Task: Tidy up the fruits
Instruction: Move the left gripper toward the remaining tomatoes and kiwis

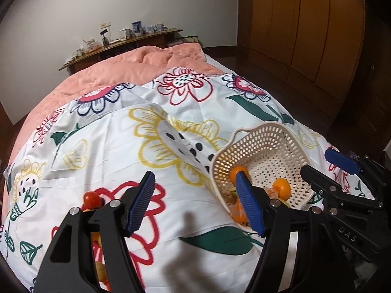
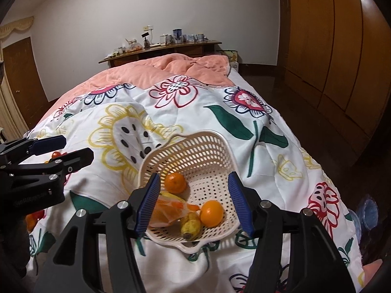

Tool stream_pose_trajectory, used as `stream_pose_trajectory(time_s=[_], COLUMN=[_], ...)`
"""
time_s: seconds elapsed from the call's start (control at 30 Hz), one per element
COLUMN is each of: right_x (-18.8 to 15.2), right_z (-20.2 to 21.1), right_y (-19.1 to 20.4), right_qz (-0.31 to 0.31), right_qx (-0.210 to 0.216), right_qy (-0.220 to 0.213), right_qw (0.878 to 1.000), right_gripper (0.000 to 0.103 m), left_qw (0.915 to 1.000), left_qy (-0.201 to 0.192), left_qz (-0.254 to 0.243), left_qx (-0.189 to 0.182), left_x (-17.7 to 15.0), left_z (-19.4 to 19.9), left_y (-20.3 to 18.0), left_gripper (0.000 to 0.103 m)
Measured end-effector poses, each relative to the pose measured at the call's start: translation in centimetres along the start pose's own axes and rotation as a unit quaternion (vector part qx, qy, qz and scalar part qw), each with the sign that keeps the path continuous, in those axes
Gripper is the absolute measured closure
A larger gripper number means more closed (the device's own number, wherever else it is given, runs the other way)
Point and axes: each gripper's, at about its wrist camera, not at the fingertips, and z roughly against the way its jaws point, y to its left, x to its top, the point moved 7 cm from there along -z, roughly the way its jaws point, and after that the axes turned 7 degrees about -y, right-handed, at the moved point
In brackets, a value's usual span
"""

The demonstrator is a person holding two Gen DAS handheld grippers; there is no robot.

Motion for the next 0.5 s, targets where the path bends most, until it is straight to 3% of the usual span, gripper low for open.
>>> stream_pose_trajectory(time_s=[0.37, 0.5], right_x=[-0.2, -0.3], right_z=[0.4, 0.5], right_y=[4.4, 5.8], right_qz=[0.015, 0.013], right_qx=[0.052, 0.071], right_qy=[0.014, 0.021], right_qw=[0.998, 0.997], right_gripper=[0.043, 0.043], left_qw=[0.9993, 0.9986], left_qy=[-0.011, -0.018], left_qz=[0.012, 0.017], left_qx=[0.034, 0.047], left_x=[-0.8, -1.2], left_z=[1.4, 2.0], left_y=[3.2, 4.4], left_gripper=[0.033, 0.026])
